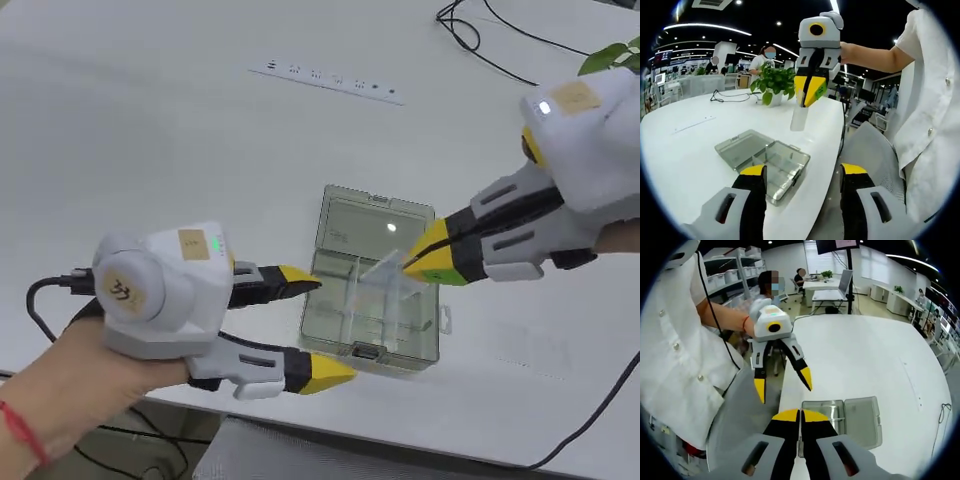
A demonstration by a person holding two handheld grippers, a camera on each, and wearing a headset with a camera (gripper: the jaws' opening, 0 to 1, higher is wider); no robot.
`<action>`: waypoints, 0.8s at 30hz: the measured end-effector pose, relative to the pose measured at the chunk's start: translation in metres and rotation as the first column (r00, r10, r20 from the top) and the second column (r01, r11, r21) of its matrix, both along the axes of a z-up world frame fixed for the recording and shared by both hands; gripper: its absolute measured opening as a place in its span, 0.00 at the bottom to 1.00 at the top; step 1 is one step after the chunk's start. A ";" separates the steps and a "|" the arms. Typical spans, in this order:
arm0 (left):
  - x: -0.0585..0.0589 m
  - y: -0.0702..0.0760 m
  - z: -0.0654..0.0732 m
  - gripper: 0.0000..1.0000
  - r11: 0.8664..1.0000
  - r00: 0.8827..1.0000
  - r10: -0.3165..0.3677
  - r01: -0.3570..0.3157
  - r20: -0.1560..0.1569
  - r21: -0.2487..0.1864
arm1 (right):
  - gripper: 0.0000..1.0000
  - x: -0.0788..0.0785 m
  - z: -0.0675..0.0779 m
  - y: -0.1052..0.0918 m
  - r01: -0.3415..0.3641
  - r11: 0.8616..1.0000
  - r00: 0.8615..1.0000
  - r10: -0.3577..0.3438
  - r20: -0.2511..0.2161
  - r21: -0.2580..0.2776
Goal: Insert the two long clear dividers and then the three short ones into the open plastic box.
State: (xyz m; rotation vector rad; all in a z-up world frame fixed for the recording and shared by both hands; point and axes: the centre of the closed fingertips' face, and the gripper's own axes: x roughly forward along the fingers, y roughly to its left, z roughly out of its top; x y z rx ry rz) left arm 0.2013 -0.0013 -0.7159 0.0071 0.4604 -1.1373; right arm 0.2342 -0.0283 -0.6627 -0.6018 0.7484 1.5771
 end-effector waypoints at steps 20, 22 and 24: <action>0.020 0.017 -0.026 0.96 0.995 0.993 0.103 -0.102 -0.055 0.011 | 0.02 0.031 -0.084 0.023 0.077 0.997 0.997 -0.077 0.013 -0.012; 0.021 0.017 -0.026 0.99 0.995 0.993 0.103 -0.103 -0.052 0.009 | 0.02 0.035 -0.095 0.022 0.079 0.997 0.996 -0.079 0.030 -0.017; 0.021 0.016 -0.027 1.00 0.995 0.993 0.099 -0.099 -0.057 0.007 | 0.02 0.038 -0.097 0.023 0.083 0.996 0.996 -0.083 0.032 -0.014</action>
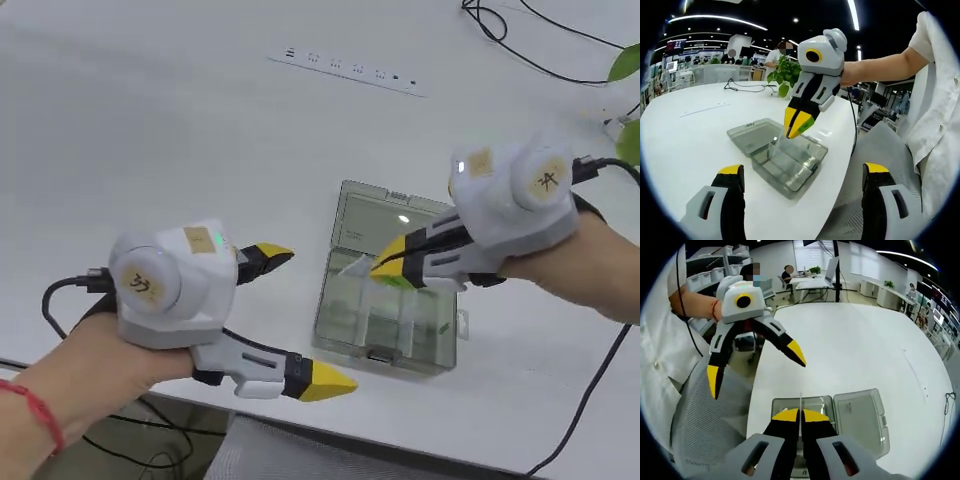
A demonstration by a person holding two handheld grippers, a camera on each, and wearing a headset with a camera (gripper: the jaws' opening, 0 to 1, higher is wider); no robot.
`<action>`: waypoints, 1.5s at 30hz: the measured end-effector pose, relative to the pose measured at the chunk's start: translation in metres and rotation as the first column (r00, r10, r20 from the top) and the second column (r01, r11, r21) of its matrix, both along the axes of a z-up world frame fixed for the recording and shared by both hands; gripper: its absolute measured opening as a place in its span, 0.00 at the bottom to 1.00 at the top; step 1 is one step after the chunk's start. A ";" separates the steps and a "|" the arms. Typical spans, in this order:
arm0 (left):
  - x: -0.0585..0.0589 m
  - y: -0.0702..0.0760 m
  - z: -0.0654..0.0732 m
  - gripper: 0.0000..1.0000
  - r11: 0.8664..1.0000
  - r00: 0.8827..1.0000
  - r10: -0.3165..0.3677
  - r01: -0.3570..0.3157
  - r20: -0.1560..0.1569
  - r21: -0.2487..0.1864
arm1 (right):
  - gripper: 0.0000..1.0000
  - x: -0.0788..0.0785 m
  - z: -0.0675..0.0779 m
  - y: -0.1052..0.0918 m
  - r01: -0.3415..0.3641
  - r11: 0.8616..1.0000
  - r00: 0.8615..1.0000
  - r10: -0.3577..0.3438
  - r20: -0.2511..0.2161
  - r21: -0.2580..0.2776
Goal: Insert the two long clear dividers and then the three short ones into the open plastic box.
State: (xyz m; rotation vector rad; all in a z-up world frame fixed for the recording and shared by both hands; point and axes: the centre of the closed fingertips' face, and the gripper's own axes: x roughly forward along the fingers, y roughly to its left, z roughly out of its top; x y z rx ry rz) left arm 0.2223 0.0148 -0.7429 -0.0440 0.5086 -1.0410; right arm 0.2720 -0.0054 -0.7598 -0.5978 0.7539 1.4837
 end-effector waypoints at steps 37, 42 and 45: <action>0.001 0.002 -0.005 1.00 1.000 1.000 -0.007 0.007 -0.014 -0.007 | 0.02 -0.001 -0.038 0.020 -0.024 0.998 0.999 0.025 0.027 -0.049; 0.001 0.001 -0.005 0.99 1.000 1.000 -0.015 0.015 -0.014 -0.005 | 0.02 -0.001 -0.043 0.020 -0.030 0.997 0.999 0.032 0.023 -0.067; 0.002 0.001 -0.006 0.99 1.000 1.000 -0.013 0.013 -0.015 -0.004 | 0.02 -0.001 -0.046 0.020 -0.030 0.997 0.999 0.032 0.019 -0.073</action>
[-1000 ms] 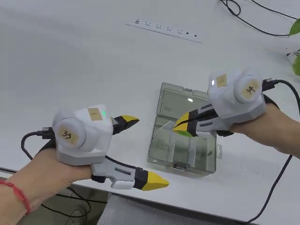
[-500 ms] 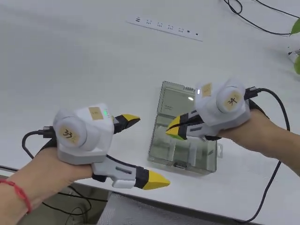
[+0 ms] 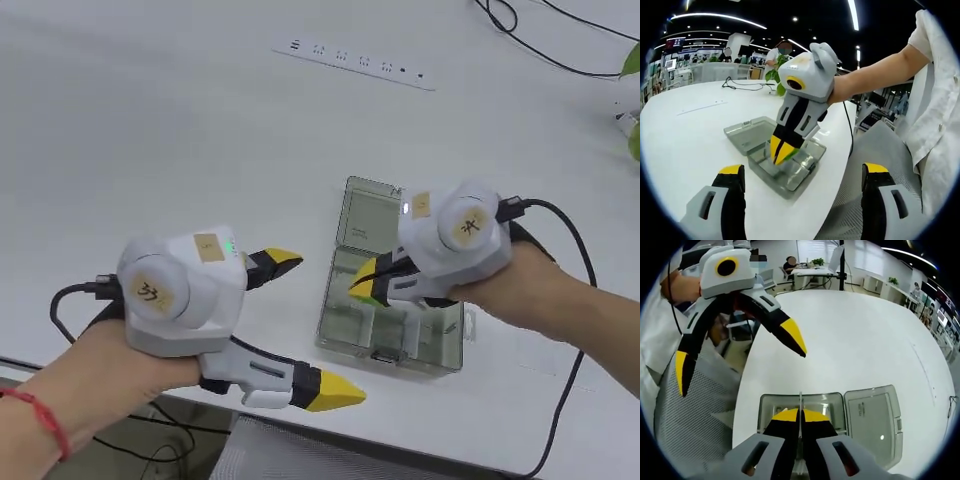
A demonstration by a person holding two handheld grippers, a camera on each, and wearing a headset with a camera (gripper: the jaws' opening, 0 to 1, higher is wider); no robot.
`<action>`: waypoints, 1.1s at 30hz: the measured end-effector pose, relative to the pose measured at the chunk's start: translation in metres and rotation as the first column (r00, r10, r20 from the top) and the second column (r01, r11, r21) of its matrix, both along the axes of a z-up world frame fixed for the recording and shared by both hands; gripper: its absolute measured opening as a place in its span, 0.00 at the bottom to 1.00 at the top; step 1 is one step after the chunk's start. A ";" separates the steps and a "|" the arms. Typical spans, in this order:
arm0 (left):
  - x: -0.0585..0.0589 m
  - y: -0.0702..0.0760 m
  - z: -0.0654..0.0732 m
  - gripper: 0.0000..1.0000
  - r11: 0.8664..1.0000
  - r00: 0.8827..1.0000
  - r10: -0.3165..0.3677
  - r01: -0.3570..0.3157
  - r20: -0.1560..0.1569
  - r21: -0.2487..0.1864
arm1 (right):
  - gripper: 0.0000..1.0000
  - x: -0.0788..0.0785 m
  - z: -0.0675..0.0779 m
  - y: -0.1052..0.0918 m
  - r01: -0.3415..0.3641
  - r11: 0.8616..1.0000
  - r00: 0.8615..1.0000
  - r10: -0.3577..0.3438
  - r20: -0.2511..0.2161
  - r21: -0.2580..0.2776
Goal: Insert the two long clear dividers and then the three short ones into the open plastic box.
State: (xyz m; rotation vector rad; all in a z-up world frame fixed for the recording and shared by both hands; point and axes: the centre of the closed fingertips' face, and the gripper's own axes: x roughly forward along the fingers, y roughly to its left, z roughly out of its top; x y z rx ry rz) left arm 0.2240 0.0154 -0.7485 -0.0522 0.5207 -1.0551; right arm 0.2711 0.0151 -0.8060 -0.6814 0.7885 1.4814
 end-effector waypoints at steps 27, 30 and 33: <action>0.000 -0.001 0.001 0.99 1.000 1.000 -0.006 0.006 0.002 0.013 | 0.12 -0.002 -0.014 -0.004 0.010 0.997 1.000 -0.009 0.020 -0.076; -0.001 0.000 0.000 0.99 1.000 1.000 -0.005 0.005 0.003 0.018 | 0.14 0.000 -0.004 -0.005 0.042 0.998 0.999 -0.041 0.019 -0.036; -0.002 0.000 0.000 0.98 1.000 1.000 -0.003 0.003 0.001 0.017 | 0.16 0.002 0.008 -0.008 0.078 0.997 0.997 -0.078 0.008 0.008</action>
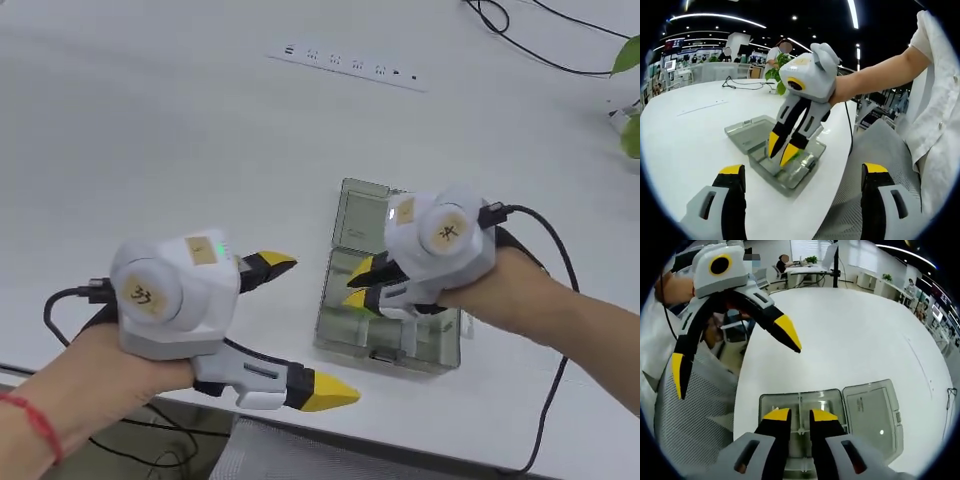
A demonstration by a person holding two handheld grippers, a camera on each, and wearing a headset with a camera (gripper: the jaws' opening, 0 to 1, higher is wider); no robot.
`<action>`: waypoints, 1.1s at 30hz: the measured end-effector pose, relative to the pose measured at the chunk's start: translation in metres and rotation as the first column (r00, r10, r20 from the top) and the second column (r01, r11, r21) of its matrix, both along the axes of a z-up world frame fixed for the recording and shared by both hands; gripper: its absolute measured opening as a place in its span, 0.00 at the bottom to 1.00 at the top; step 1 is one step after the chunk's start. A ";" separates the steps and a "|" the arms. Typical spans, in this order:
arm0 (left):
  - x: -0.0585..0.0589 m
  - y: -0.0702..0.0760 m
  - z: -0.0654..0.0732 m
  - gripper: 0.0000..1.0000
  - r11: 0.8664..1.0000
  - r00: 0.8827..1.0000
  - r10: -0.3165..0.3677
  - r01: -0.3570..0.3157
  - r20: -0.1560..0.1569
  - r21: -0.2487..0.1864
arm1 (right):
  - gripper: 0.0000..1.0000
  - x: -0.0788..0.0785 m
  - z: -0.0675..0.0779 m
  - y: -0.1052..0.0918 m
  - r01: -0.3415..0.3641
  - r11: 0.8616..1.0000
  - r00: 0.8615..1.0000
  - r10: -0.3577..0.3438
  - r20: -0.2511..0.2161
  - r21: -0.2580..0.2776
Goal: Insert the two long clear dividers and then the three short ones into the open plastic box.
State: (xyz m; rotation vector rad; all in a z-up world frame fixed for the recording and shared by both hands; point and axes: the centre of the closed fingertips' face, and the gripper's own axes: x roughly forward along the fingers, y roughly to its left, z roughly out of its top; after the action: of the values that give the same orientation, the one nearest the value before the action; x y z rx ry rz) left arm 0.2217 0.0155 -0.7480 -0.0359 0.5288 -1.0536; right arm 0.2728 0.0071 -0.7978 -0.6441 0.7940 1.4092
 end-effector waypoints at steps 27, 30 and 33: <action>-0.008 0.002 0.003 0.99 1.000 1.000 -0.009 0.009 0.000 0.014 | 0.42 -0.002 0.033 -0.157 0.171 0.985 0.985 -0.170 0.029 -0.026; -0.008 0.001 0.004 0.99 1.000 1.000 -0.011 0.011 0.002 0.015 | 0.46 -0.004 0.026 -0.172 0.169 0.984 0.985 -0.168 0.026 -0.059; -0.008 0.001 0.004 0.99 1.000 1.000 -0.012 0.012 0.003 0.017 | 0.47 -0.005 0.015 -0.188 0.156 0.981 0.988 -0.153 0.028 -0.115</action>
State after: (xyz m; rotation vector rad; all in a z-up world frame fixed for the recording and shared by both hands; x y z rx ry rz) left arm 0.2141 0.0162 -0.7439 -0.0161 0.5356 -1.0605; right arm 0.2677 -0.1810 -0.7823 -0.6702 0.8967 1.2205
